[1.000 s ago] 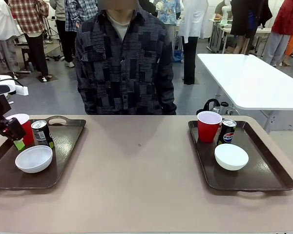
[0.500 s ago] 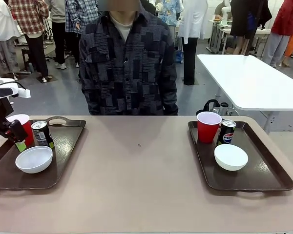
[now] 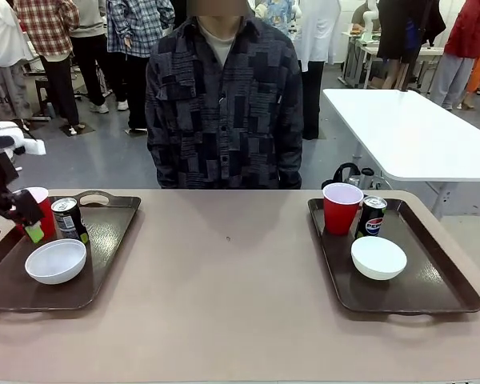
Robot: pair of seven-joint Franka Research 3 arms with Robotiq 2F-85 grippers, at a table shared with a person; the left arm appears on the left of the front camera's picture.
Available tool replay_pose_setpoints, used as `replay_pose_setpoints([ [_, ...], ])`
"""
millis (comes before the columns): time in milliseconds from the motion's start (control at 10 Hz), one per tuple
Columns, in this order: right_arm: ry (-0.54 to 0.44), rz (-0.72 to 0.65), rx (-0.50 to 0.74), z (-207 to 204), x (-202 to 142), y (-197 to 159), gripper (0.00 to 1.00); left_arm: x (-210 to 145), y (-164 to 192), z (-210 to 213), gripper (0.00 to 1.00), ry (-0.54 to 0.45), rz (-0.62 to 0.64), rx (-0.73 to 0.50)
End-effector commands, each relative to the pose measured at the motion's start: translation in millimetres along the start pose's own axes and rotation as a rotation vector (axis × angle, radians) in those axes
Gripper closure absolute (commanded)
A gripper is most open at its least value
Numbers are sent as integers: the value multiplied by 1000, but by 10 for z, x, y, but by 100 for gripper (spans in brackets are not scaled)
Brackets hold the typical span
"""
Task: Prepare tableware on both trays.
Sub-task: Pick up a Picnic Bowl from the table and place it on a Handle tray.
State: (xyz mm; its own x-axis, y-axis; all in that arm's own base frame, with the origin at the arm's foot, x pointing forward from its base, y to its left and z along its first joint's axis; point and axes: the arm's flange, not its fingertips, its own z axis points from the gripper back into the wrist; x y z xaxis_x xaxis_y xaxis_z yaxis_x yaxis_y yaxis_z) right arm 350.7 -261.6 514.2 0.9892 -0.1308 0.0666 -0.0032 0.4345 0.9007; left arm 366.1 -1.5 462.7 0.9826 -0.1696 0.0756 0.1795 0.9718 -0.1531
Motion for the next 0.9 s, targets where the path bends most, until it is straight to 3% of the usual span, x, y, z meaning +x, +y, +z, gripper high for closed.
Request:
replay_pose_setpoints([
  [0, -3, -7, -6, -2, -15, 11, 9, 211, 458, 390, 0, -43, 63, -235],
  [100, -3, -7, -6, -2, -15, 11, 9, 230, 727, 502, 0, -78, 112, -307],
  [300, -3, -7, -6, -2, -15, 11, 9, 311, 1171, 664, 0, -56, 182, -475],
  [600, -3, -7, -6, -2, -15, 11, 9, 224, 1785, 800, 0, -24, 162, -737],
  [800, -3, -7, -6, -2, -15, 11, 9, 97, 2215, 882, 0, -62, 54, -875],
])
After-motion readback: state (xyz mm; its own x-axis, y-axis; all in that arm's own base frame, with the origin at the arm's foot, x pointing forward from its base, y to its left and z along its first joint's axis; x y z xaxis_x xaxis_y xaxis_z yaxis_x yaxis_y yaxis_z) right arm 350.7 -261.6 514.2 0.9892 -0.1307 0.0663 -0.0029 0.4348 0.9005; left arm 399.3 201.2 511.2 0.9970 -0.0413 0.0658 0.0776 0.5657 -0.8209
